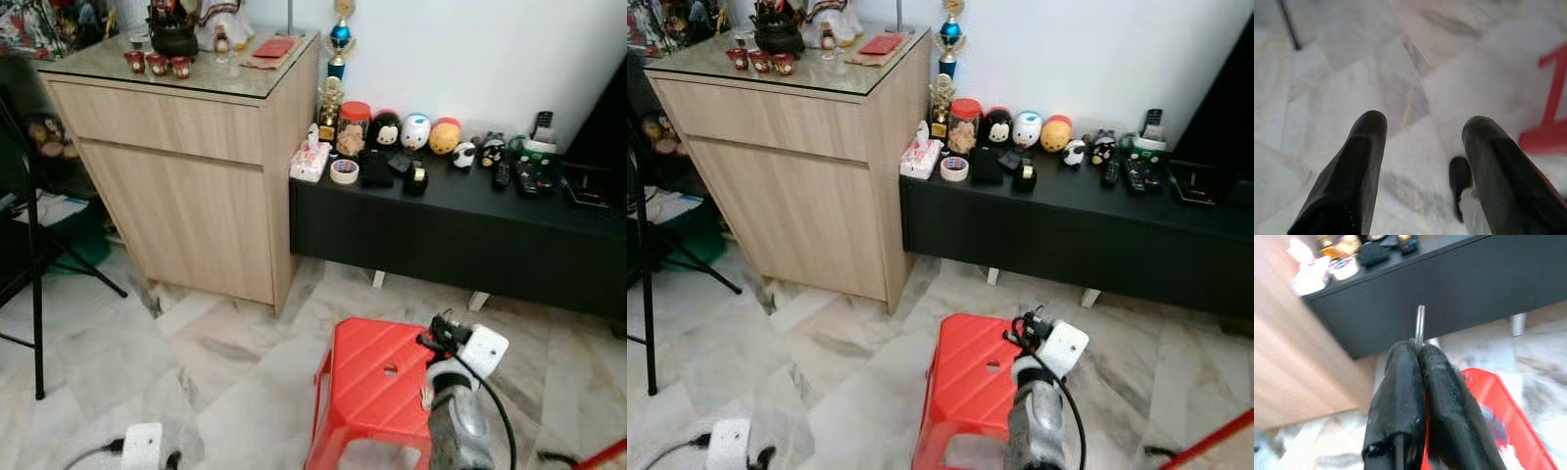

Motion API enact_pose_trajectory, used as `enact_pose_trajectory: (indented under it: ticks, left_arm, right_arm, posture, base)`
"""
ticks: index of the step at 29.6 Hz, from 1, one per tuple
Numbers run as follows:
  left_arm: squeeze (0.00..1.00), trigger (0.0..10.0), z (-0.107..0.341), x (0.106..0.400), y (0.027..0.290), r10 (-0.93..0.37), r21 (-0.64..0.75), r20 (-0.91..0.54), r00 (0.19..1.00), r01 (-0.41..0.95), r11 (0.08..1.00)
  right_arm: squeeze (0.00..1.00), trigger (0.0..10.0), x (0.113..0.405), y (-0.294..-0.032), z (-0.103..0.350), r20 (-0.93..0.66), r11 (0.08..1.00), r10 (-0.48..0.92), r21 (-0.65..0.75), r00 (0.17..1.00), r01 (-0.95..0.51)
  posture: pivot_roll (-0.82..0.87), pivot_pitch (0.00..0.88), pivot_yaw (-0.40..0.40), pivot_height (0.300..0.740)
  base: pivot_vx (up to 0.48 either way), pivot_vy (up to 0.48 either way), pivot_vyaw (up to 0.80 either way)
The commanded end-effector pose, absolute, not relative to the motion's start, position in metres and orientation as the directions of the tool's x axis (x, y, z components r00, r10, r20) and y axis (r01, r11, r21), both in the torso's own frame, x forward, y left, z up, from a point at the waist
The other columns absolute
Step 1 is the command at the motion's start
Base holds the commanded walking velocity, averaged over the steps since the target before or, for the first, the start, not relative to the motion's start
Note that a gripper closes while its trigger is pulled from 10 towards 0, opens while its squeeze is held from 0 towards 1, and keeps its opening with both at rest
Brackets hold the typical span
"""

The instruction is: Hang keys on a hook

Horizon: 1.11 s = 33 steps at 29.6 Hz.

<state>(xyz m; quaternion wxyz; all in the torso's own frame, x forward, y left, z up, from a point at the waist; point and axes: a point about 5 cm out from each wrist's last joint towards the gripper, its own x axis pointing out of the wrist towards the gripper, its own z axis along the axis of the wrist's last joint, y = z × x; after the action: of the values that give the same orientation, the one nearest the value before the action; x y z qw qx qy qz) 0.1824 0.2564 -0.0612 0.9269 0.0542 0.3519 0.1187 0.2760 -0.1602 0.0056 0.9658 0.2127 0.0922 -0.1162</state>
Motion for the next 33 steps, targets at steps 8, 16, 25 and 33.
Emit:
enact_pose_trajectory:
  ticks: [8, 16, 25, 33]
  left_arm:
    - [0.0, 10.0, -0.069, 0.175, 0.245, 0.229, 0.17, -0.674, 0.703, -0.154, 0.973]
    - [0.0, 10.0, -0.071, 0.172, 0.243, 0.223, 0.164, -0.68, 0.699, -0.151, 0.975]
    - [0.0, 10.0, -0.072, 0.171, 0.242, 0.222, 0.16, -0.682, 0.697, -0.154, 0.975]
    - [0.0, 10.0, -0.072, 0.173, 0.237, 0.215, 0.147, -0.679, 0.702, -0.157, 0.977]
  right_arm:
    - [0.0, 10.0, 0.277, -0.161, 0.007, -0.22, 0.881, -0.183, 0.396, 0.958, 0.259]
    - [0.0, 10.0, 0.28, -0.16, 0.009, -0.214, 0.886, -0.174, 0.392, 0.961, 0.247]
    - [0.0, 10.0, 0.28, -0.161, 0.009, -0.212, 0.893, -0.167, 0.381, 0.963, 0.238]
    - [0.0, 10.0, 0.28, -0.163, 0.009, -0.213, 0.902, -0.162, 0.364, 0.964, 0.231]
  posture:
    - [0.09, 0.0, -0.036, 0.74]
    - [0.09, 0.0, -0.042, 0.74]
    - [0.08, 0.0, -0.052, 0.74]
    - [0.07, 0.0, -0.061, 0.74]
  base:
    - [-0.265, 0.0, 0.0]
    - [-0.267, 0.0, 0.0]
    - [-0.267, 0.0, 0.0]
    - [-0.233, 0.0, 0.0]
